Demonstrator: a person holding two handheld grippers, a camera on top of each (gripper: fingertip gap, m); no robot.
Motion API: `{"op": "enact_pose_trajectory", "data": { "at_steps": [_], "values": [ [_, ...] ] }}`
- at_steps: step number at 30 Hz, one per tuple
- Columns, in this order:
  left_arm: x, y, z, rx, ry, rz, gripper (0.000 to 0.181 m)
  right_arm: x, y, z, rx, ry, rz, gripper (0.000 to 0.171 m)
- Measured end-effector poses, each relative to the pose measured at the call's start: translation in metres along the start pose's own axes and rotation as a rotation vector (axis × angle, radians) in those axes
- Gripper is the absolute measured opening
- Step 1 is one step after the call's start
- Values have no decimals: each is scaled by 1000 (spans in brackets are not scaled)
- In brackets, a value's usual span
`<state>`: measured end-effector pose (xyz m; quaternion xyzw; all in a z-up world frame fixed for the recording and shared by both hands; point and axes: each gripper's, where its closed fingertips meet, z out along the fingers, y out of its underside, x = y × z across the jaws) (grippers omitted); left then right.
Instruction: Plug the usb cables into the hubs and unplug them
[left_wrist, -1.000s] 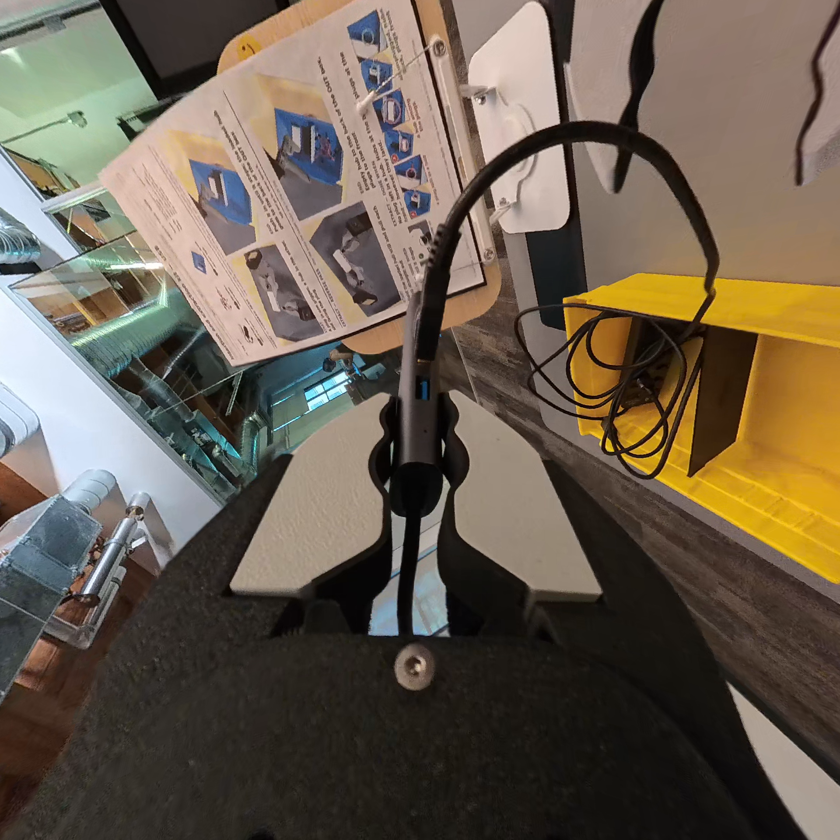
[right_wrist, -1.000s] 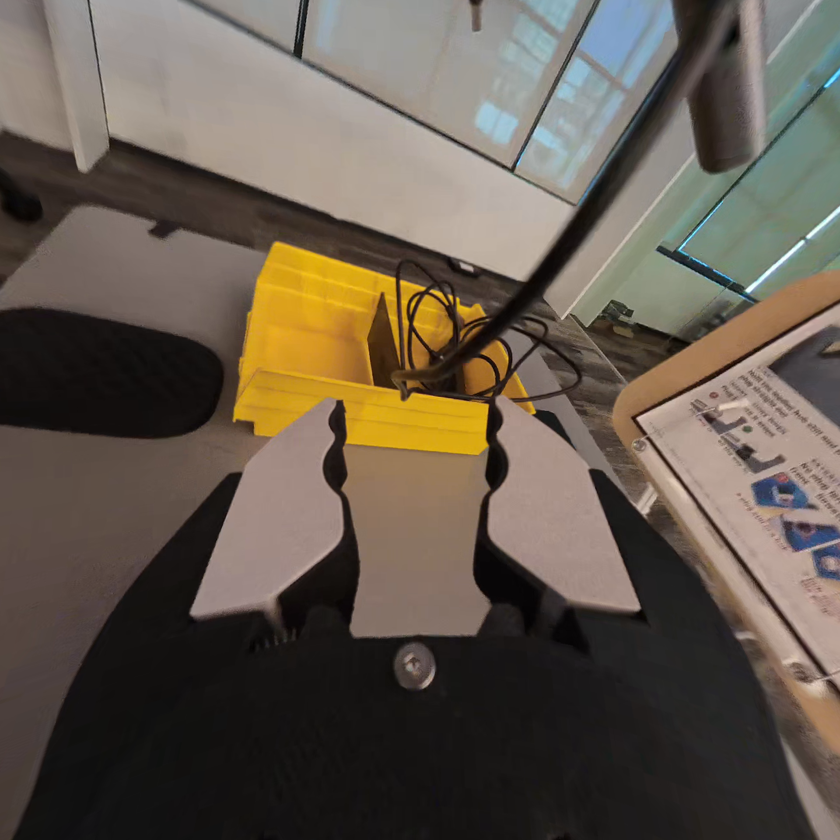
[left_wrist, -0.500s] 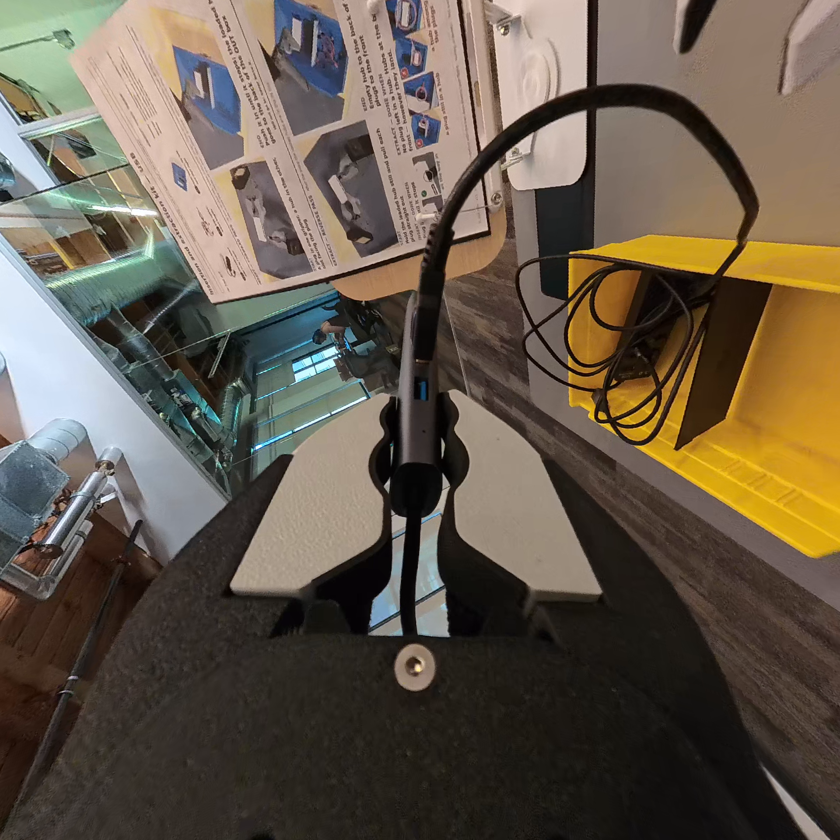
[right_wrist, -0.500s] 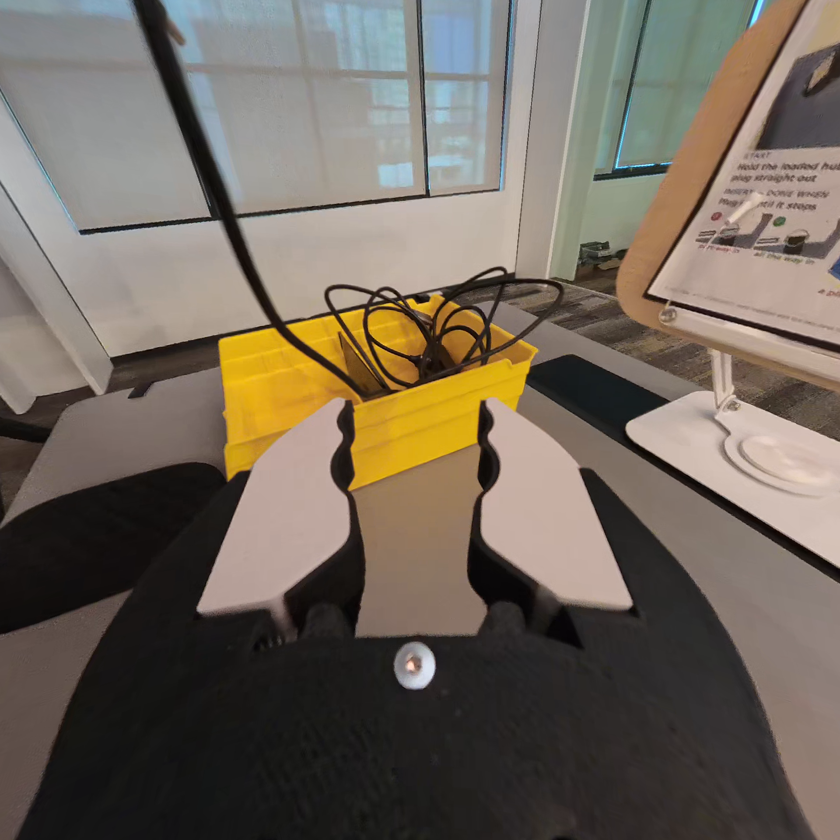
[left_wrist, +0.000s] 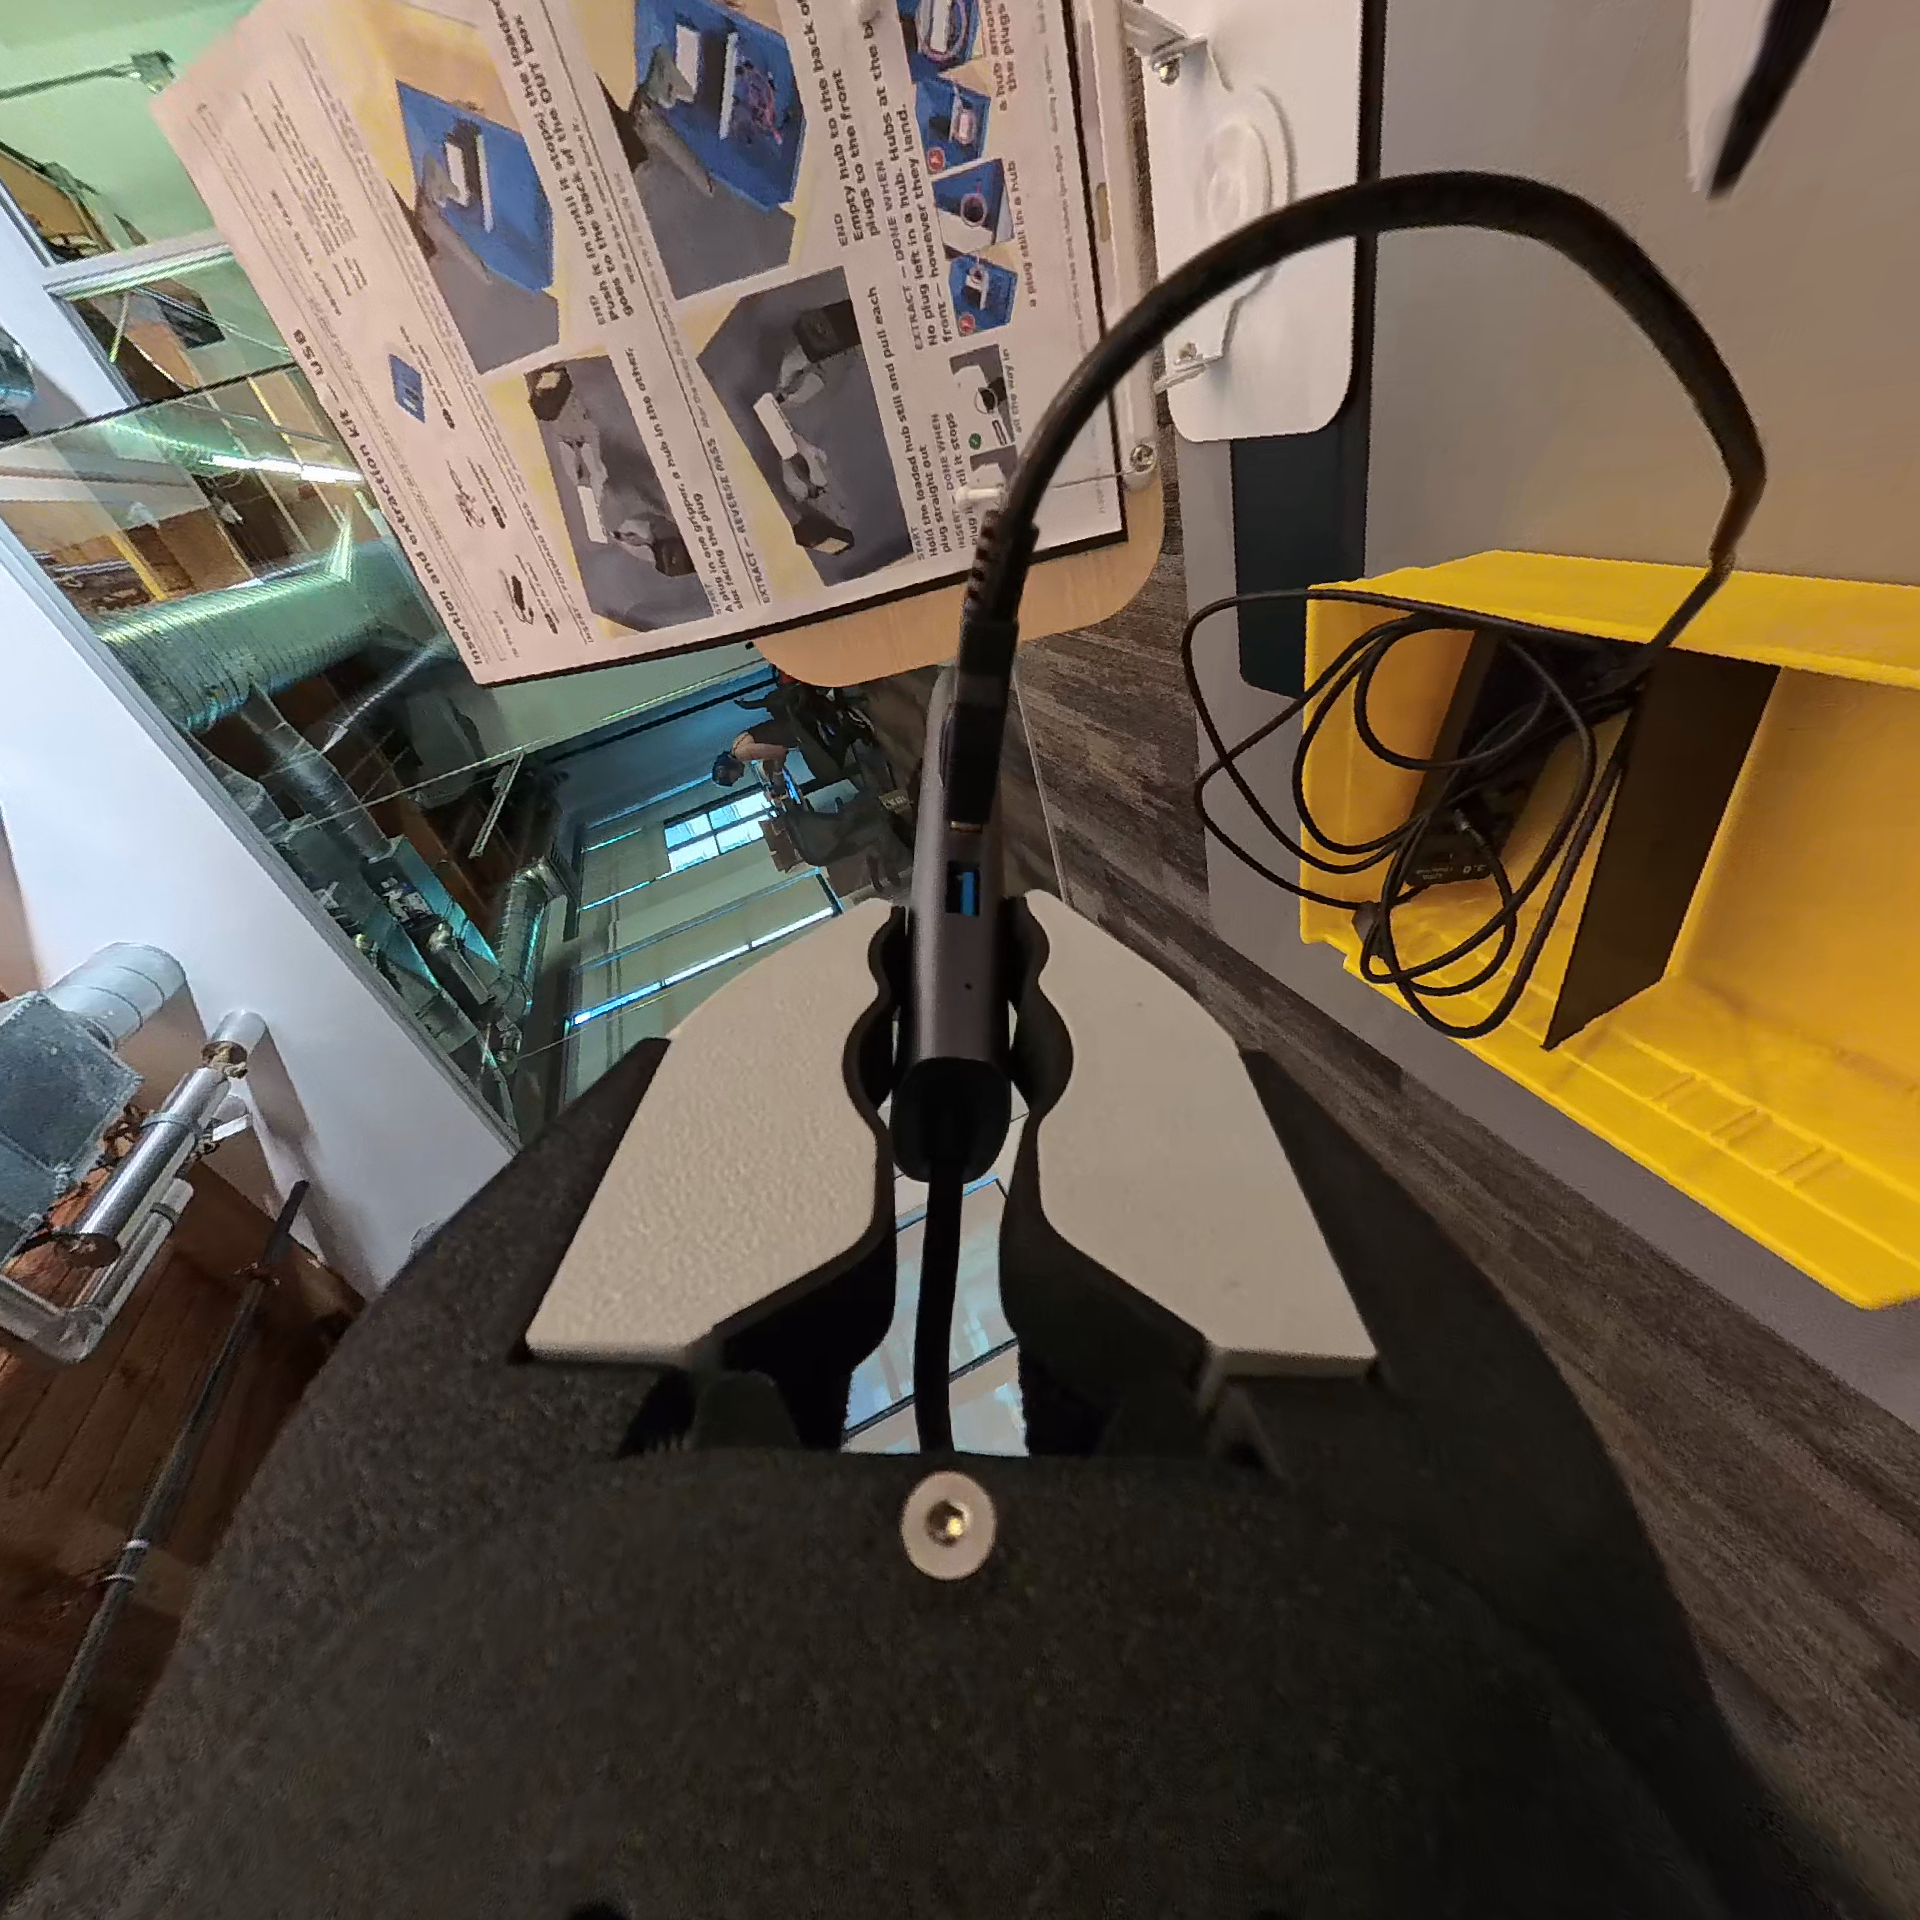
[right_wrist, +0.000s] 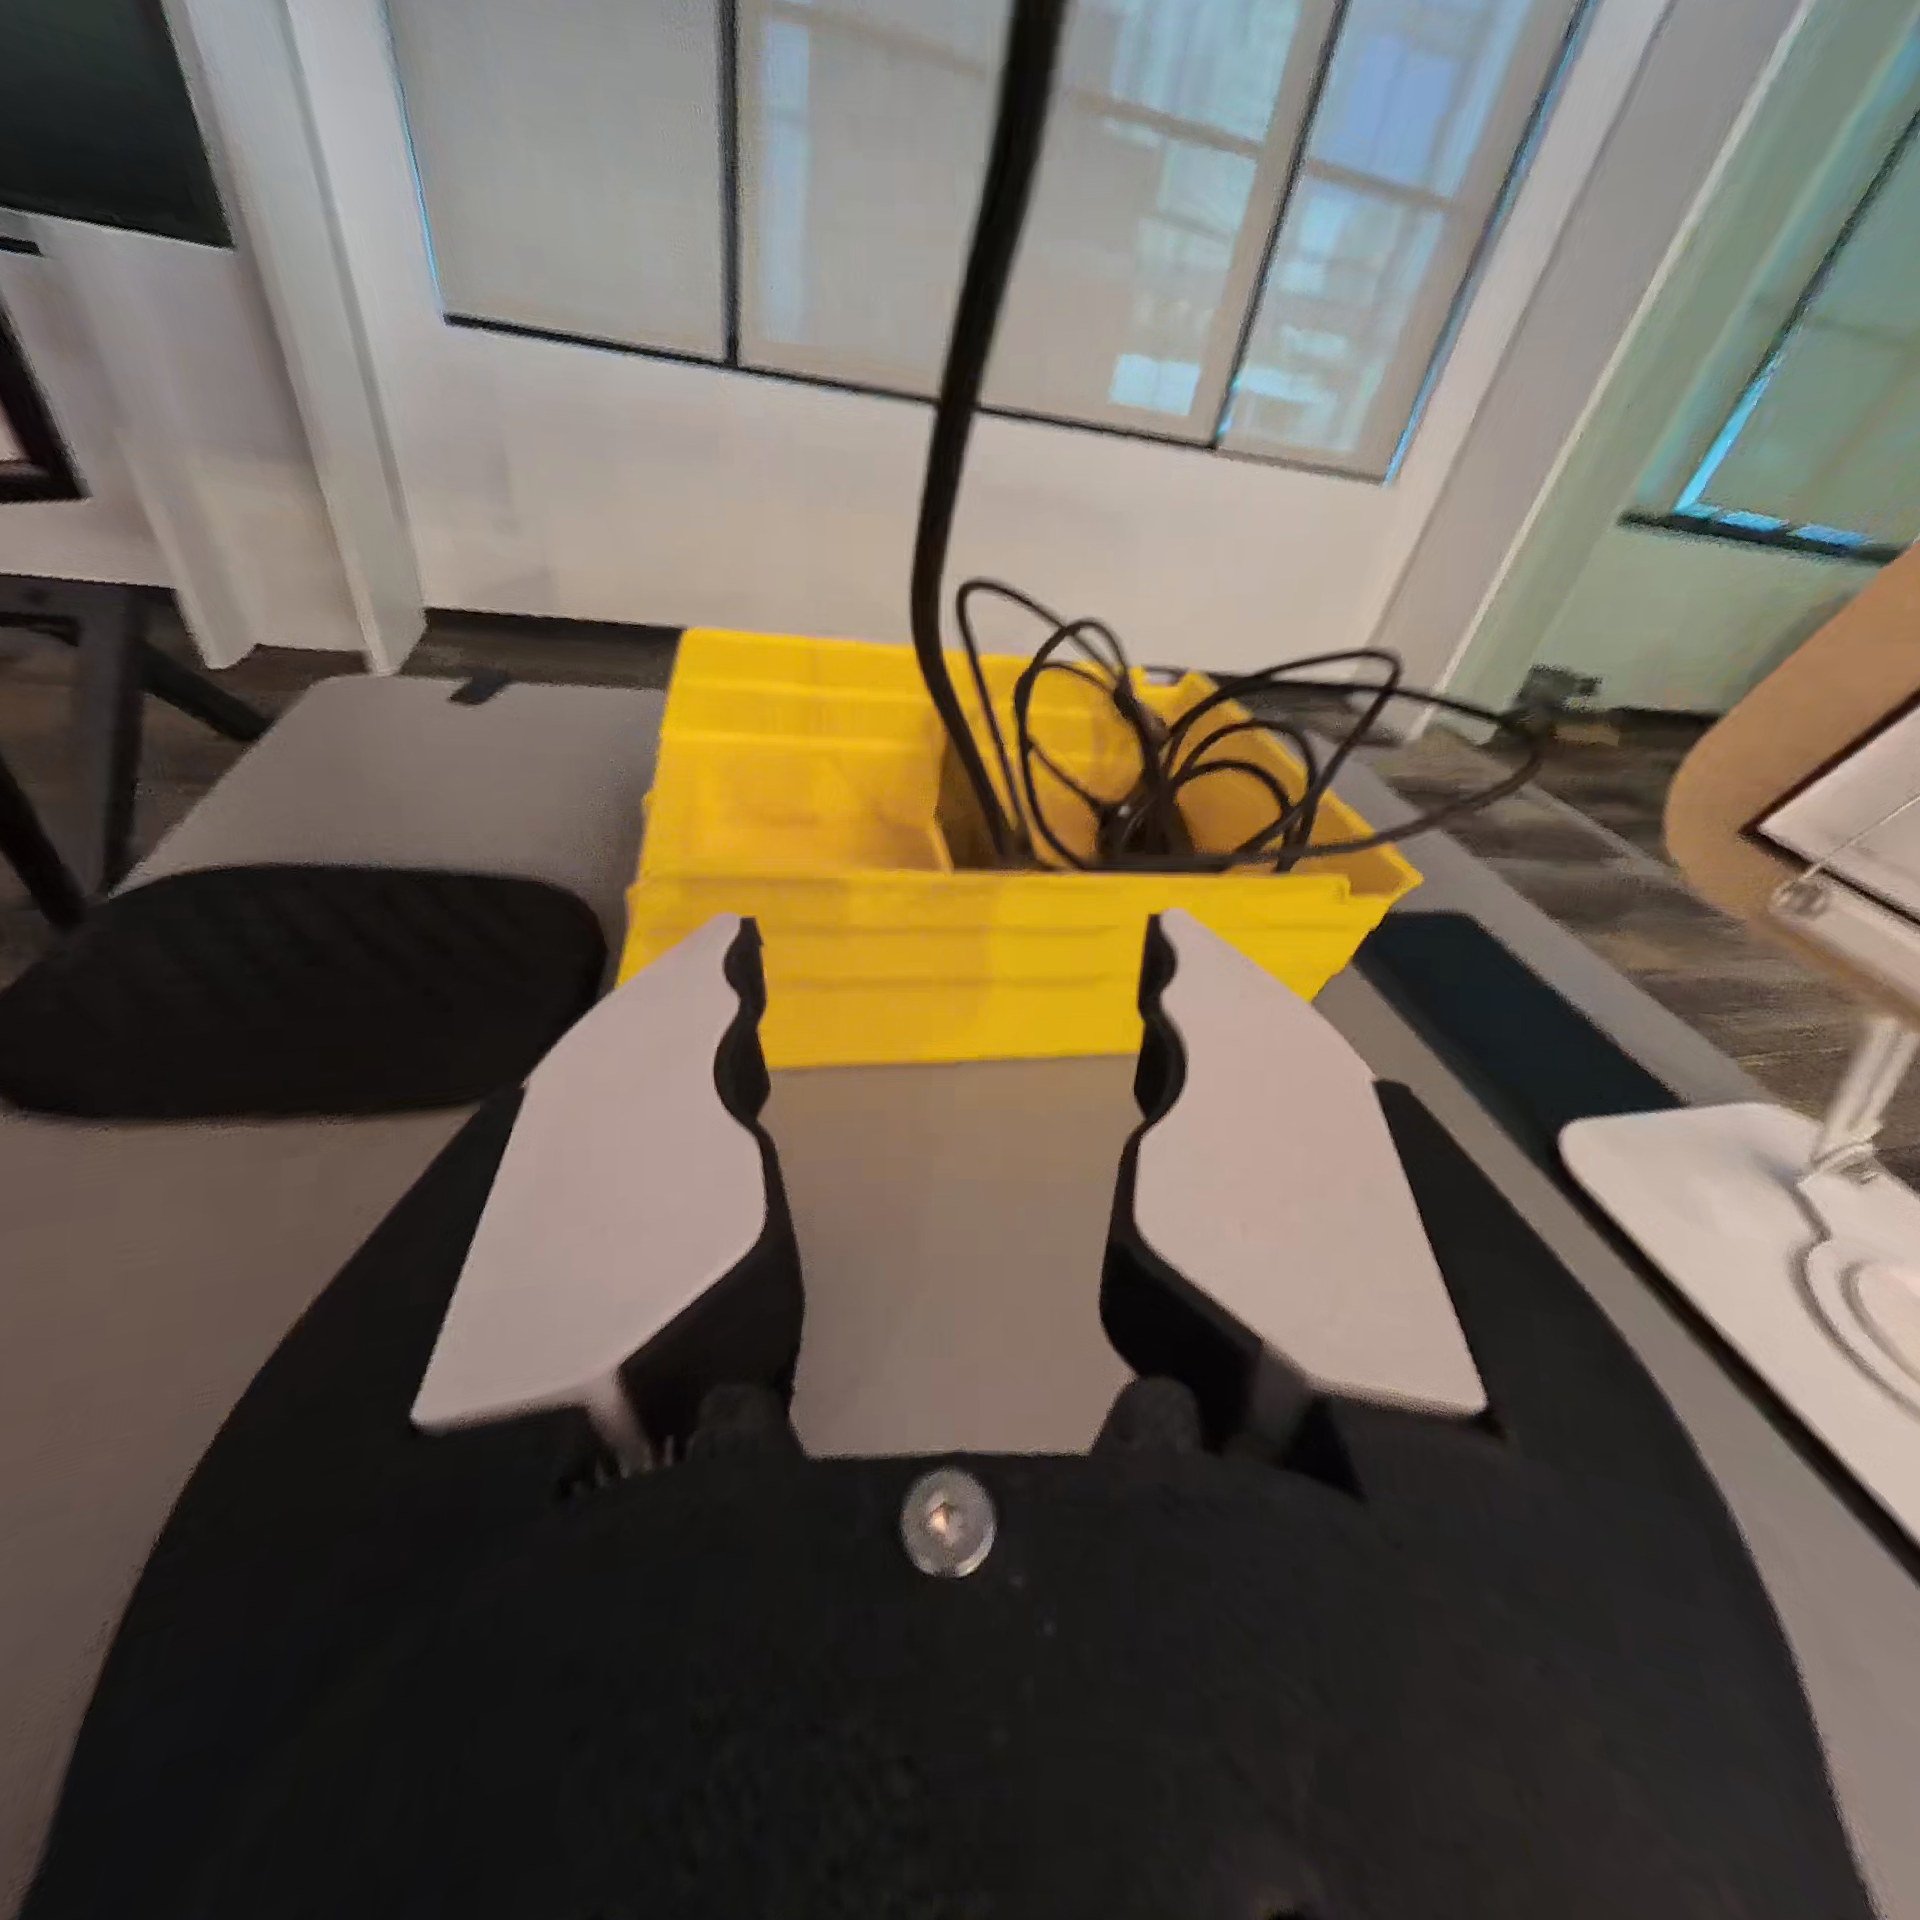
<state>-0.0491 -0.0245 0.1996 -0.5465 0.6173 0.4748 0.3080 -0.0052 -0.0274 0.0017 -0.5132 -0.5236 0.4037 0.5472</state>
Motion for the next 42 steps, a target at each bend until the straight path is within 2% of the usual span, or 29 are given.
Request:
{"op": "enact_pose_trajectory", "data": {
  "at_steps": [4, 7, 10, 11, 12, 17, 25, 29, 35, 42],
  "values": [
    [-5, 6, -1, -6, -10, -27, 18, 12, -4, 39, 34, 103, -49, 66],
    [-7, 15, -3, -25, -9, -34, 18, 10, -1, 65, 85, 48, -25, 50],
    [-7, 25, -6, -37, -13, -37, 18, 8, 3, 84, 106, 76, -95, 42],
    [-8, 29, -7, -39, -15, -42, 18, 8, 4, 90, 100, 83, -104, 33],
    [-9, 33, -7, -44, -18, -49, 18, 9, 5, 94, 75, 92, -119, 6],
    [-14, 64, -12, -77, -45, -102, 18, 25, -17, 103, -20, 81, -170, 5],
    [-43, 126, -29, -128, -119, -292, 18, 56, -94, 117, -203, 68, -254, 5],
    [-50, 152, -34, -166, -138, -346, 18, 69, -121, 124, -278, 103, -211, 4],
    [-53, 170, -40, -184, -163, -399, 18, 88, -187, 118, -163, 178, -101, 4],
    [-52, 184, -47, -197, -180, -447, 18, 105, -240, 89, -170, 254, -172, 5]
  ]
}}
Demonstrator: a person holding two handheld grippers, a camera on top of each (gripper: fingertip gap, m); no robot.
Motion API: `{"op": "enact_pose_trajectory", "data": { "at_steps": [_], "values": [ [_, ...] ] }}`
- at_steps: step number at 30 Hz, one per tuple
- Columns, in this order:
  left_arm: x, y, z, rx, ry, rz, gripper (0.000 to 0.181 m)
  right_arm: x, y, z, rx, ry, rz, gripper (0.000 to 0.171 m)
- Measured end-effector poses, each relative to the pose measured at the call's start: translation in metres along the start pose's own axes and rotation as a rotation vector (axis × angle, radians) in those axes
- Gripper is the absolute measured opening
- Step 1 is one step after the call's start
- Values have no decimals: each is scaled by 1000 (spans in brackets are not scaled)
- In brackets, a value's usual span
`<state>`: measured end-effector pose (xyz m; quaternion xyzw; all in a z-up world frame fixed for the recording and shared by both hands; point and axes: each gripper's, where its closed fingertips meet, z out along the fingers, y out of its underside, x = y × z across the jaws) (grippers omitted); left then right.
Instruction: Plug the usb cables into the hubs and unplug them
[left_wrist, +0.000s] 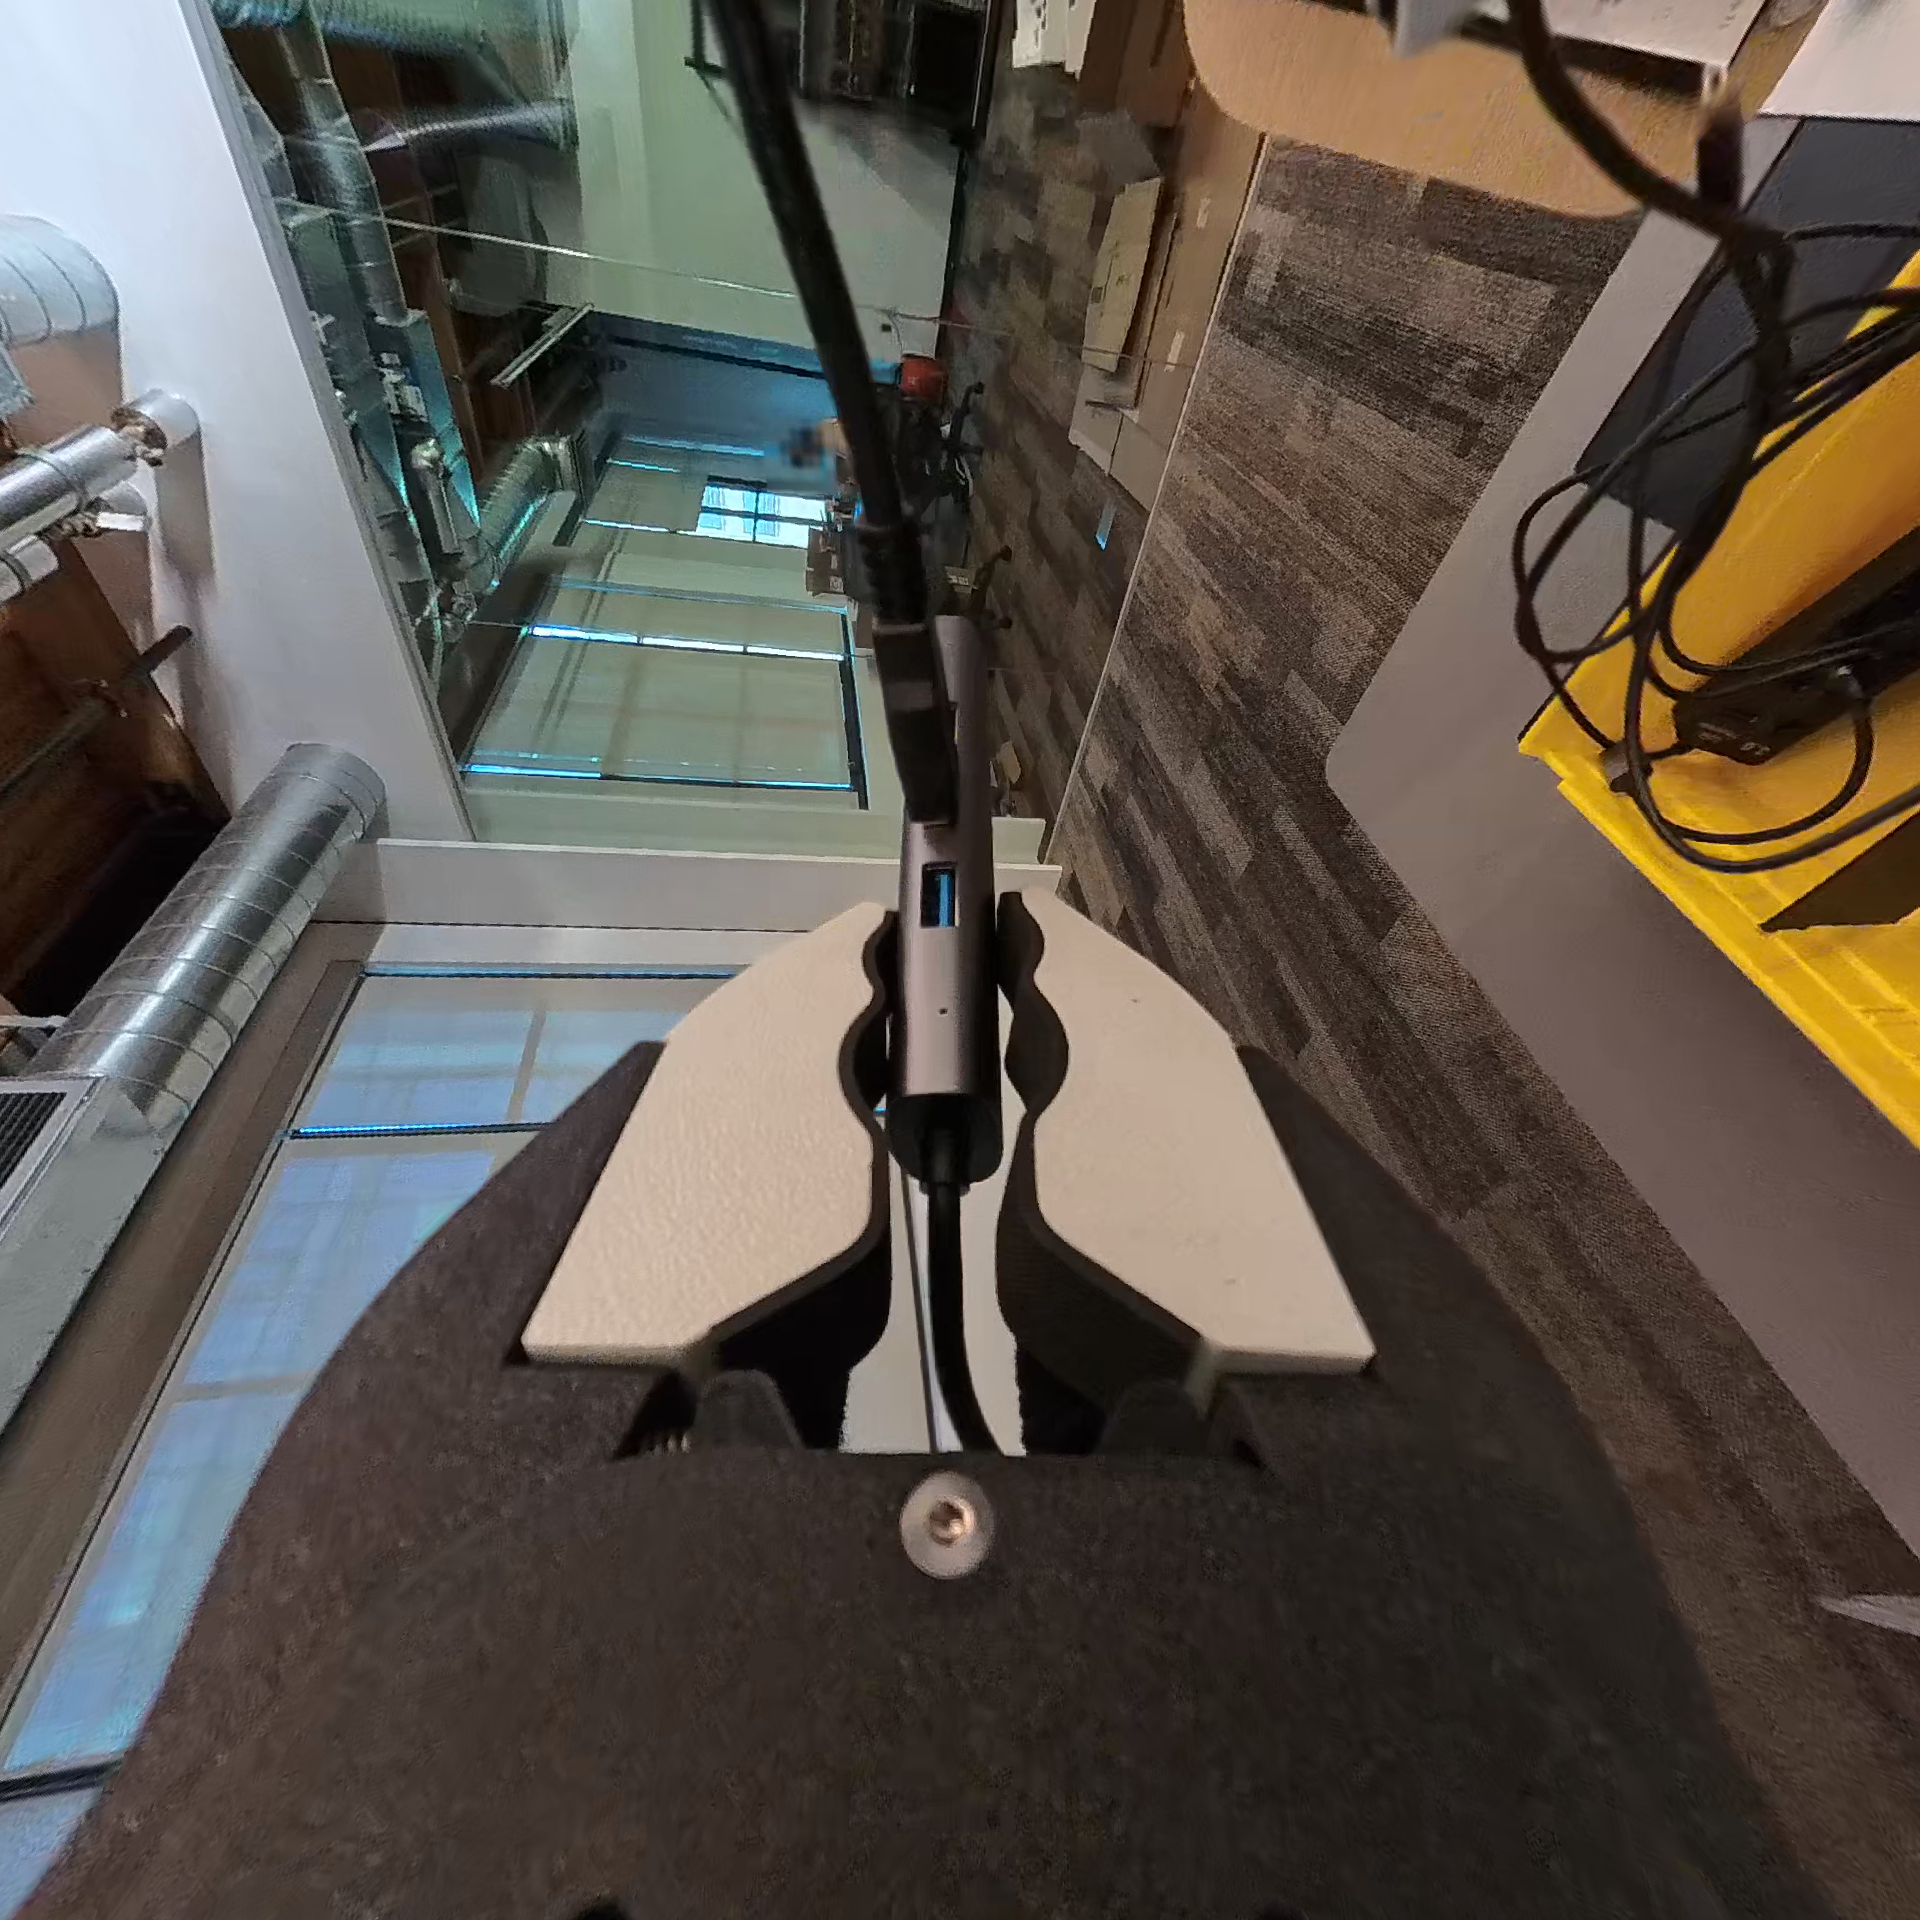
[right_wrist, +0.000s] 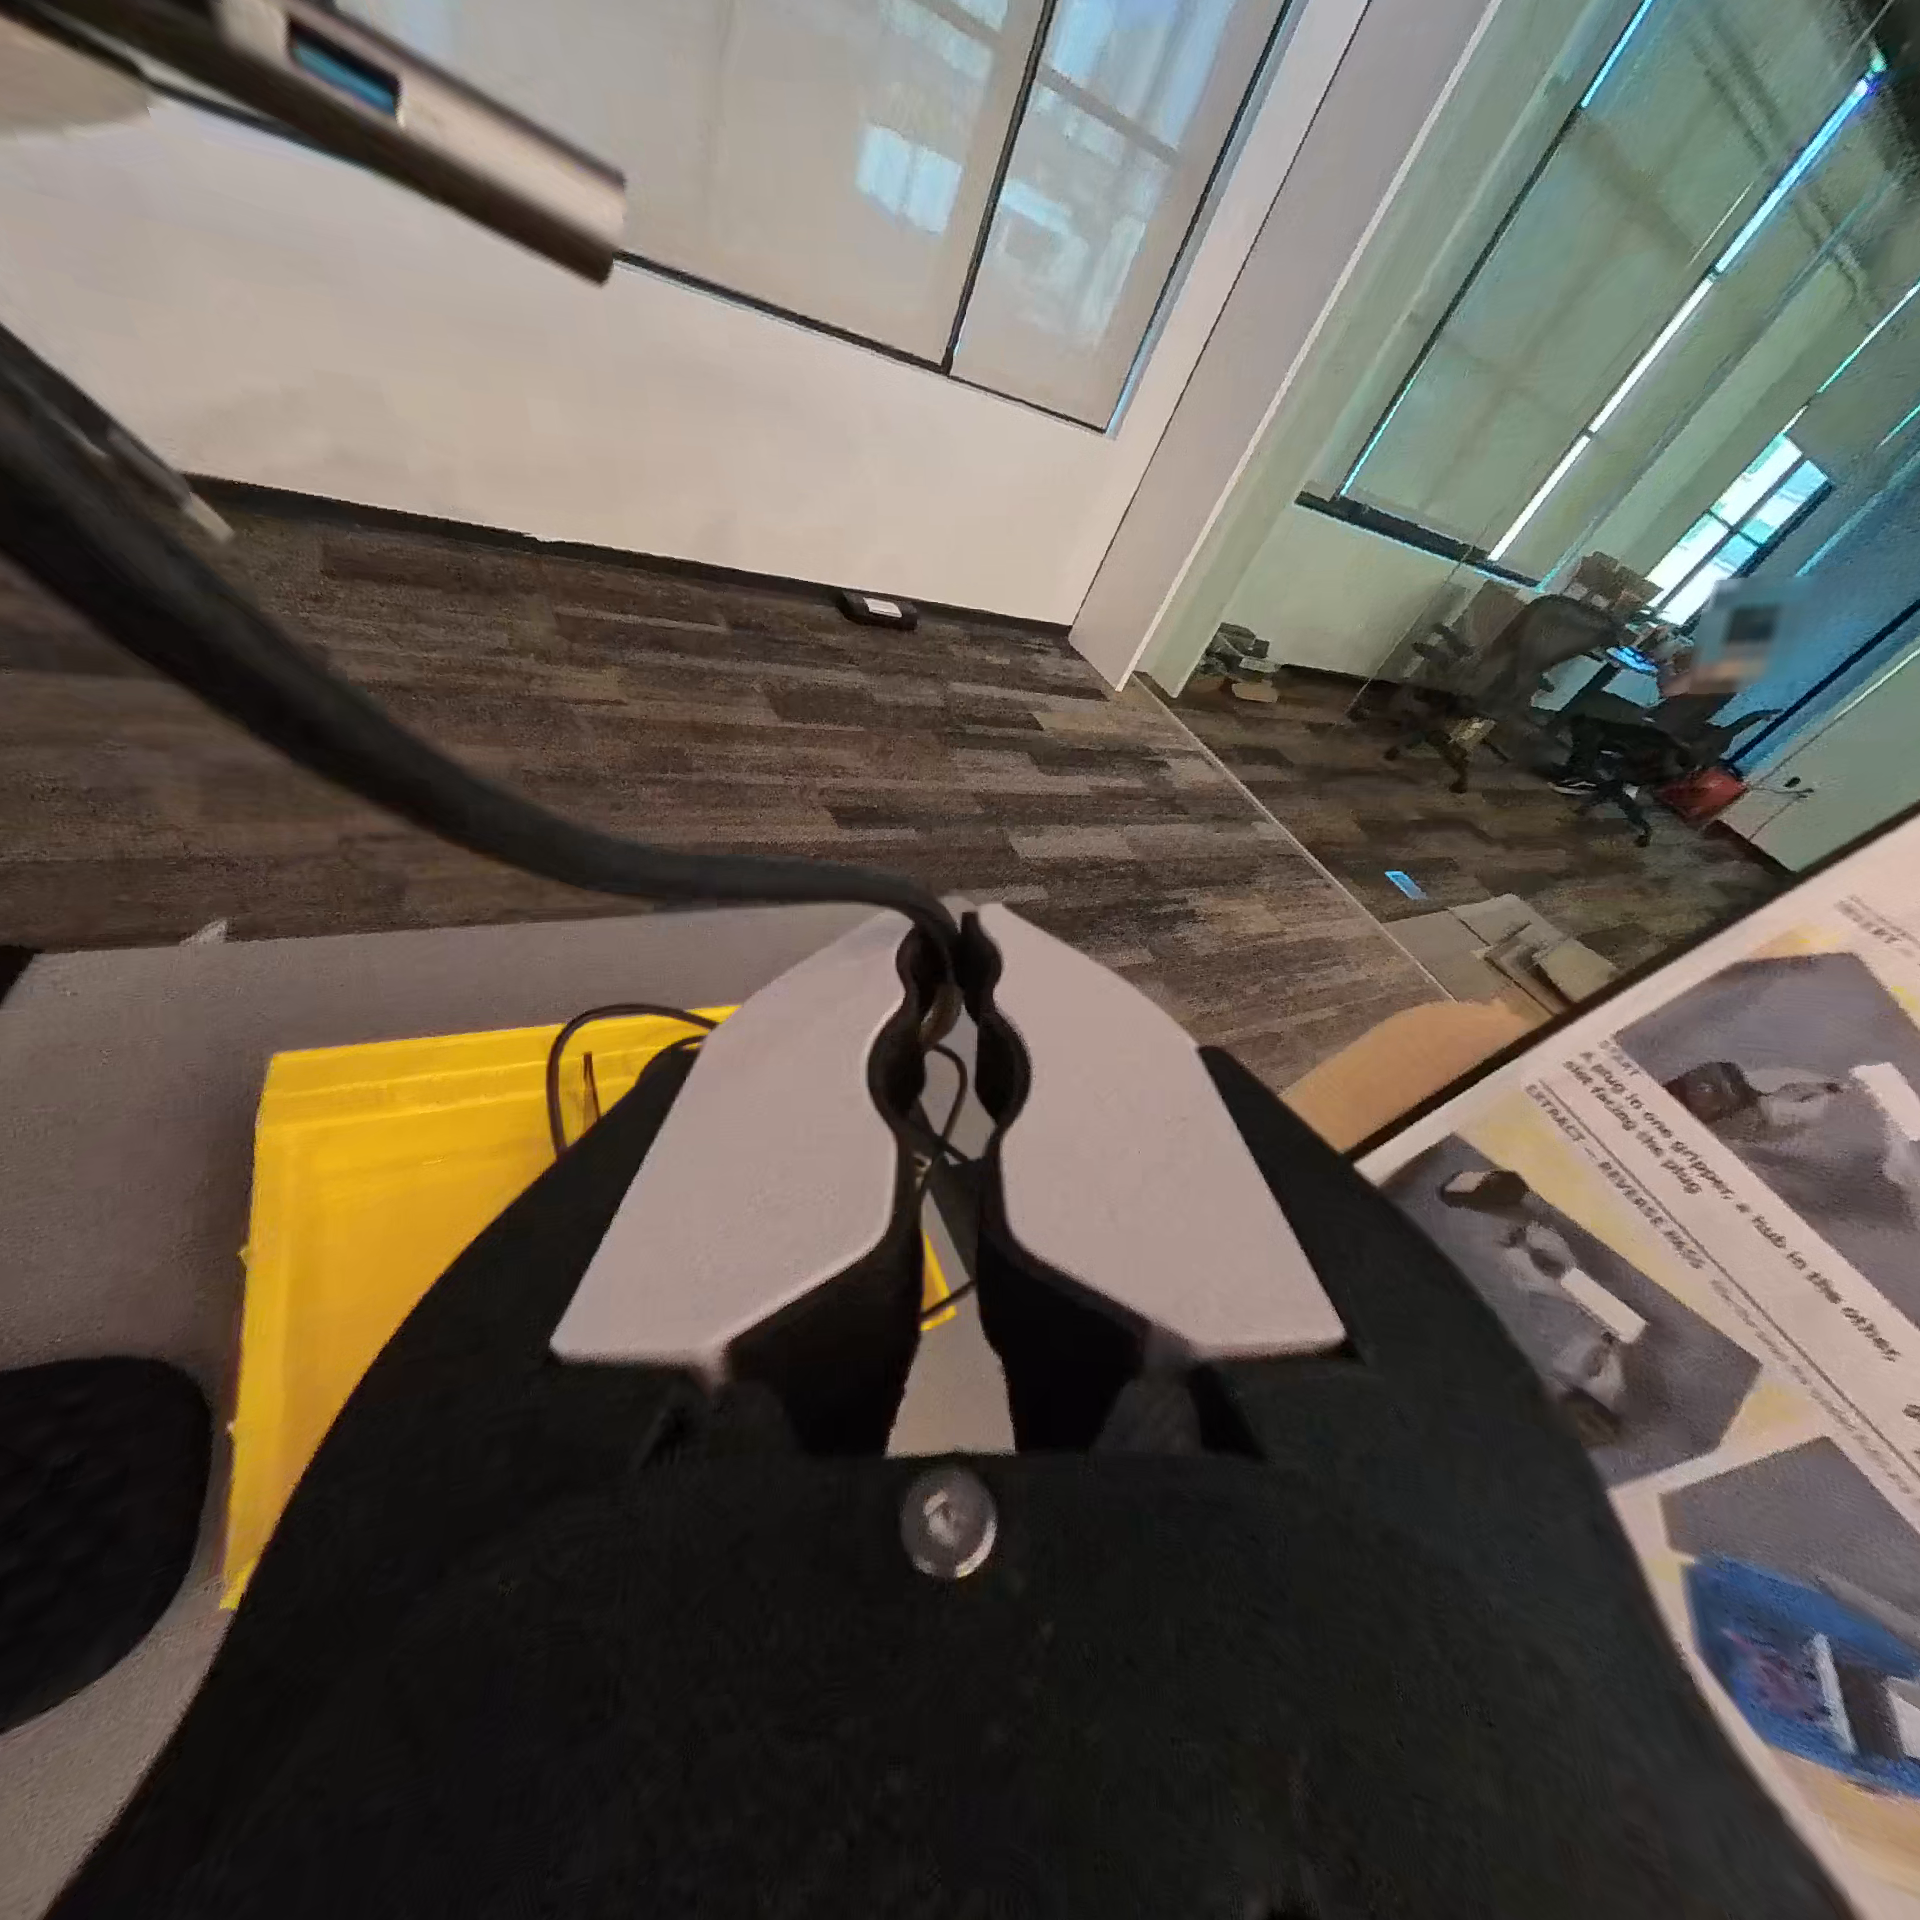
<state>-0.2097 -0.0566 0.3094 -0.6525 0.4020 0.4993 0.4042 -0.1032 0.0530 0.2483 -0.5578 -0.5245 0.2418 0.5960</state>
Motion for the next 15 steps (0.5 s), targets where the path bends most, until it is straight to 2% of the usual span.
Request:
{"op": "enact_pose_trajectory", "data": {
  "at_steps": [8, 15],
  "values": [
    [-12, 8, -3, 3, -27, -58, 18, 49, -80, -66, 83, 132, -36, 5],
    [-12, -11, -12, 64, -12, -79, 18, 79, -129, -131, 88, 251, -123, 5]
  ]
}}
